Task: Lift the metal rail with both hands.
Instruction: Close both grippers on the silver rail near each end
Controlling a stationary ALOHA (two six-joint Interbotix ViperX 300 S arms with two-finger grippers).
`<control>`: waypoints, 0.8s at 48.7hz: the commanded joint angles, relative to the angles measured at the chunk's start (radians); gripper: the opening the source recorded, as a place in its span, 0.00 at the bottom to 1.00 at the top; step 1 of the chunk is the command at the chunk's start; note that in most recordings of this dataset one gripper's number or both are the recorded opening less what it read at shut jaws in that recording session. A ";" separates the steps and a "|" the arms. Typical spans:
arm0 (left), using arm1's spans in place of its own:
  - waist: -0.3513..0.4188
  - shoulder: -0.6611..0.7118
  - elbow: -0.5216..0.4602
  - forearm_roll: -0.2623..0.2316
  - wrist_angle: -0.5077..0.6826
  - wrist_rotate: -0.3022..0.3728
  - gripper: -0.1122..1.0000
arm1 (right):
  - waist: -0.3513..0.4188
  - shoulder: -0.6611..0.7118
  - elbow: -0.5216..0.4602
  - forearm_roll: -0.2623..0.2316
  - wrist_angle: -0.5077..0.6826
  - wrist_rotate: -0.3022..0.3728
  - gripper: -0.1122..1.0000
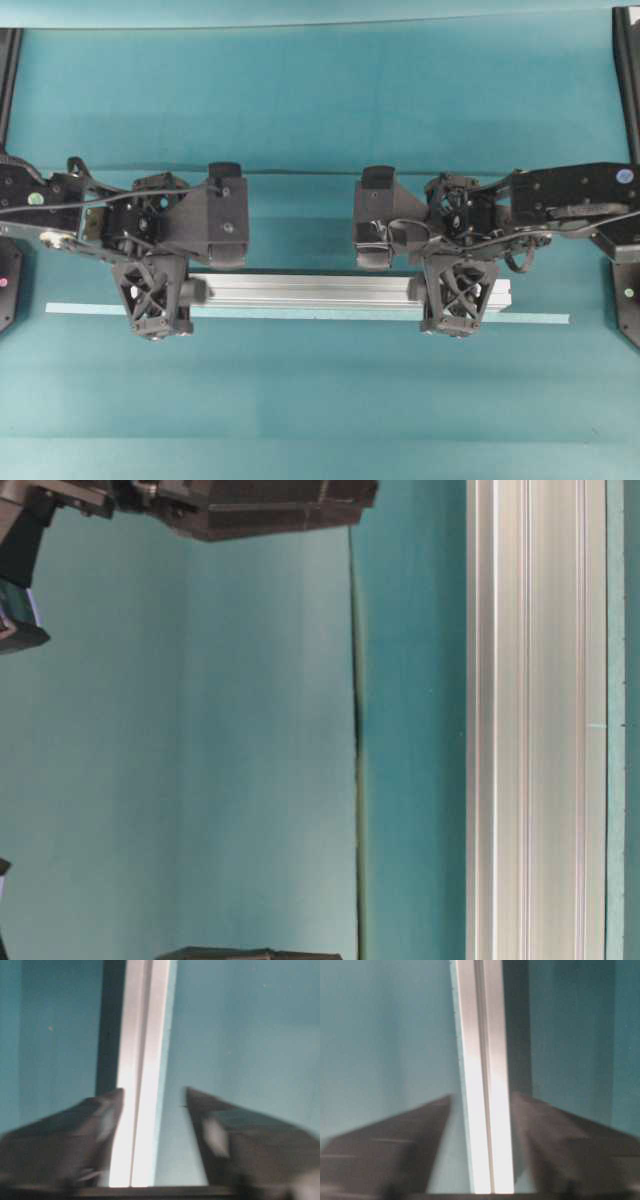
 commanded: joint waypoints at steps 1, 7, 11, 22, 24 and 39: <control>-0.012 -0.003 0.005 0.003 -0.034 -0.002 0.79 | 0.005 0.014 0.009 -0.003 -0.031 -0.008 0.81; -0.018 -0.002 0.028 0.003 -0.089 -0.009 0.99 | 0.006 0.014 0.026 -0.008 -0.066 -0.003 0.96; -0.018 0.015 0.038 0.003 -0.110 -0.008 0.99 | 0.006 0.017 0.035 -0.006 -0.077 -0.003 0.96; -0.020 0.086 0.043 0.009 -0.127 0.003 0.99 | 0.006 0.032 0.066 -0.008 -0.098 -0.008 0.96; -0.020 0.098 0.043 0.009 -0.138 0.003 0.99 | 0.006 0.035 0.071 -0.008 -0.107 -0.009 0.96; -0.008 0.175 0.044 0.011 -0.225 0.020 0.99 | 0.006 0.066 0.103 -0.012 -0.172 -0.009 0.96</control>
